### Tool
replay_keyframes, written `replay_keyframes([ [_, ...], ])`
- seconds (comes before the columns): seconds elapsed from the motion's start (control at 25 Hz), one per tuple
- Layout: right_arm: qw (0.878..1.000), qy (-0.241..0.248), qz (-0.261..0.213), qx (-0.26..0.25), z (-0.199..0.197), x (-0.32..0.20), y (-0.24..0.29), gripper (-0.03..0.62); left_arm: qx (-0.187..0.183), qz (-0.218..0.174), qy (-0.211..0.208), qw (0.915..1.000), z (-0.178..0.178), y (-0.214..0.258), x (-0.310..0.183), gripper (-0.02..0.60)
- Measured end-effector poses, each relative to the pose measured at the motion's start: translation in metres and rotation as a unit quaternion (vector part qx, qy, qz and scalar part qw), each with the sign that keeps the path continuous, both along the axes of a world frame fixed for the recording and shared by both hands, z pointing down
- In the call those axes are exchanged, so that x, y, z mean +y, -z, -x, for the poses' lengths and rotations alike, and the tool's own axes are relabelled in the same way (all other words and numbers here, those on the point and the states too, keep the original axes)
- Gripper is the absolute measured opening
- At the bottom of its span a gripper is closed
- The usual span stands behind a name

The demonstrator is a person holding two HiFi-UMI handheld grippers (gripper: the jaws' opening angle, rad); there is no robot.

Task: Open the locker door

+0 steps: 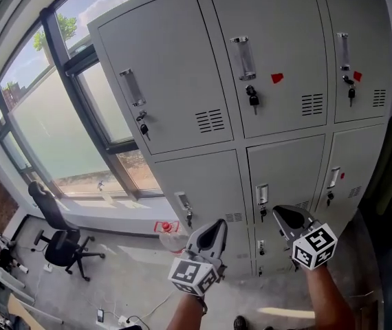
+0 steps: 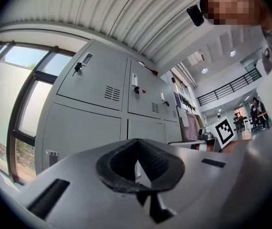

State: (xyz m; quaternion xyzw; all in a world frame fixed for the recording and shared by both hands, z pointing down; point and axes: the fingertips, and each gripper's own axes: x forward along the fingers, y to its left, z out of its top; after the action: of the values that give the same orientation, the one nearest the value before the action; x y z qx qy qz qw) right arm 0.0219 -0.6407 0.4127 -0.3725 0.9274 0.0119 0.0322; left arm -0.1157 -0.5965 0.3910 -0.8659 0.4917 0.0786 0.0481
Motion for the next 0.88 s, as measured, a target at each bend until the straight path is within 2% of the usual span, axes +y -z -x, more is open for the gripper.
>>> replay_keyframes([
  [0.2, 1.0, -0.009, 0.023, 0.008, 0.017, -0.048, -0.019, 0.027, 0.001, 0.012, -0.006, 0.9999, 0.008, -0.01, -0.023, 0.006],
  [0.48, 0.997, -0.03, 0.046, 0.051, 0.039, -0.102, -0.047, 0.063, -0.003, 0.026, -0.021, 0.9994, 0.013, -0.023, -0.049, 0.006],
  [0.88, 0.993, -0.053, 0.045, 0.099, 0.053, -0.133, -0.069, 0.072, -0.006, 0.032, -0.027, 0.9991, 0.021, -0.029, -0.069, 0.006],
])
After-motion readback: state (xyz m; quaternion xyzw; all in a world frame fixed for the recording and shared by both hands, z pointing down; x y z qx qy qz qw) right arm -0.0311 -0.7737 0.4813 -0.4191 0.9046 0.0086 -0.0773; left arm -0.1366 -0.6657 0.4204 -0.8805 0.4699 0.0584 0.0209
